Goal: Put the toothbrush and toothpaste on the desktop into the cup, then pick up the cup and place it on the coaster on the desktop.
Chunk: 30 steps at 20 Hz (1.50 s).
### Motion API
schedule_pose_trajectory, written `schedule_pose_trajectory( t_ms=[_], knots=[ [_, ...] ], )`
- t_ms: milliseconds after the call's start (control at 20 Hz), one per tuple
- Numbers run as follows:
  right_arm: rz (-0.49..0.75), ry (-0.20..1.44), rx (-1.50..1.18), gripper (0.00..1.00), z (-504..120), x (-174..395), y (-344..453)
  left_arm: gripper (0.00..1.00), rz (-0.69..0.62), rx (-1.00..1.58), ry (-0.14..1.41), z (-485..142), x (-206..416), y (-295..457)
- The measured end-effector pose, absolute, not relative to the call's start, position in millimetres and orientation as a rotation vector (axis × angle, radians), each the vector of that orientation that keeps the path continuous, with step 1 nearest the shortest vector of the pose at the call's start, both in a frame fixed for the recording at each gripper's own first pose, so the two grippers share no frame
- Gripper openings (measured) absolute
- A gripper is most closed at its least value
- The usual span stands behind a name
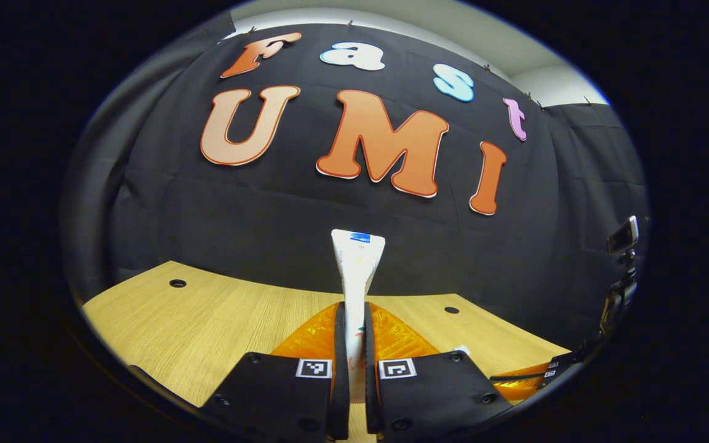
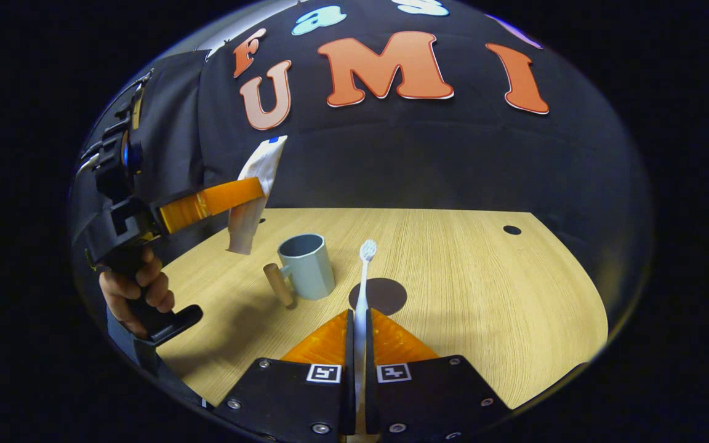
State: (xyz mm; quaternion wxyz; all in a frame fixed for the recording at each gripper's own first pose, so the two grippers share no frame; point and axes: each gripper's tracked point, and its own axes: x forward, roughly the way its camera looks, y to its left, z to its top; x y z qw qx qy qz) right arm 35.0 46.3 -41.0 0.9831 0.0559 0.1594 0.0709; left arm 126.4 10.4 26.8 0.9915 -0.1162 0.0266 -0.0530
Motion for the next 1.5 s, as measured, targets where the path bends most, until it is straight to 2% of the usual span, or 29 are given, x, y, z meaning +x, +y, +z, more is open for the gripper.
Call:
schedule_pose_trajectory(
  t_ms=[450,1050,1500],
  knots=[
    [0.14,0.252,0.108,0.07,-27.8,49.9,36.6,0.14,-0.122,-0.272,-0.044,15.7,178.3,12.6],
    [0.213,0.106,0.157,0.06,10.5,80.9,58.8,0.17,-0.138,-0.317,0.051,-35.9,203.5,14.7],
    [0.221,0.012,0.2,0.07,26.1,106.5,68.2,0.21,-0.16,-0.331,0.132,-62.5,197.8,5.6]
  ],
)
